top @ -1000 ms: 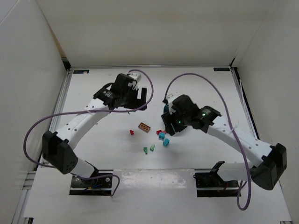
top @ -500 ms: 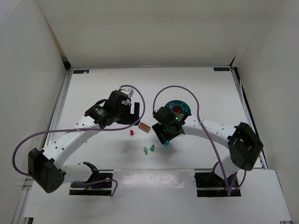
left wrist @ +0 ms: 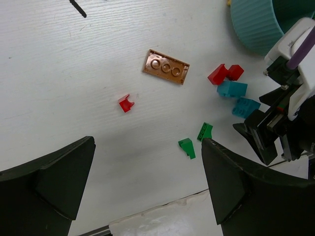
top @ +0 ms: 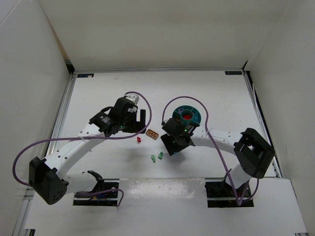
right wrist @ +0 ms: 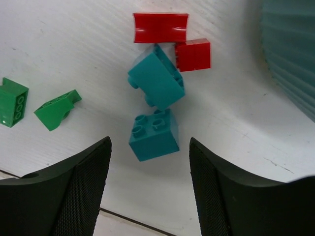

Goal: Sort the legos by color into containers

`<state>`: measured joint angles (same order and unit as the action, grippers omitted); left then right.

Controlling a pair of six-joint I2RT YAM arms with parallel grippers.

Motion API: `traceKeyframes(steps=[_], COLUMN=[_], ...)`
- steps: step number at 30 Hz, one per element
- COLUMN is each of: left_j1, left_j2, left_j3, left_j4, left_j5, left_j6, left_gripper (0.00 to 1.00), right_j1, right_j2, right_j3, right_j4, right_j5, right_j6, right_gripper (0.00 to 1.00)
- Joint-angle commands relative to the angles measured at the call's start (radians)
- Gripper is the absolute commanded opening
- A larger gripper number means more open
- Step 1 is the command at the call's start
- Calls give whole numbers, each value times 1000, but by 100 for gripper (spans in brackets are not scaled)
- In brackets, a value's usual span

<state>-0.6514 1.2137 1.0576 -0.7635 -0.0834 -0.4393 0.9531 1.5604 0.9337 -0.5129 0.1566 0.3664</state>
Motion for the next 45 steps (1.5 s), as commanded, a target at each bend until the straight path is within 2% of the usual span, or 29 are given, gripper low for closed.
traceKeyframes(steps=[1,4,12,16,17,18,21,25,30,33,34,36,37,39,40,43,45], left_j1=[-7,-7,-8,-7,-8,-10,-8,-8,-8,-7,-8,-8,-7,-7,-5,1,4], left_j2=[-13,-20,-46,-46,-46,-46,-46,-40,-25,-8,9,20,35,46,55,89,108], left_j3=[1,-2,-11,-8,-7,-8,-7,-2,12,25,30,42,53,64,90,155,182], left_j4=[-7,-11,-29,-37,-36,-36,-37,-34,-28,-22,-19,-14,-11,-13,-25,-63,-82], left_j5=[-29,-30,-44,-52,-50,-50,-49,-49,-44,-44,-44,-41,-33,-30,-30,-27,-33], left_j6=[-13,-18,-9,-6,-7,-7,-4,5,10,13,11,17,19,20,22,33,47], left_gripper=[100,100,100,100,100,100,100,100,100,100,100,100,100,100,100,100,100], right_j1=[15,13,-2,12,15,19,47,61,36,-28,-110,-183,-309,-393,-503,-618,-642], right_j2=[12,35,38,27,18,4,-25,-56,-172,-265,-336,-381,-428,-460,-467,-419,-363], right_j3=[-9,-1,-24,-24,-26,-32,-45,-33,31,60,65,88,94,126,132,192,260], right_j4=[83,99,120,100,88,82,77,45,-42,-97,-110,-124,-122,-121,-107,-90,-98], right_j5=[-5,-2,18,40,40,47,58,78,96,100,69,28,-18,-96,-145,-230,-238], right_j6=[-3,-6,22,39,40,55,78,95,68,52,27,3,-12,-58,-67,-104,-119], right_gripper=[67,67,60,49,40,38,37,28,28,28,28,28,28,28,28,28,28])
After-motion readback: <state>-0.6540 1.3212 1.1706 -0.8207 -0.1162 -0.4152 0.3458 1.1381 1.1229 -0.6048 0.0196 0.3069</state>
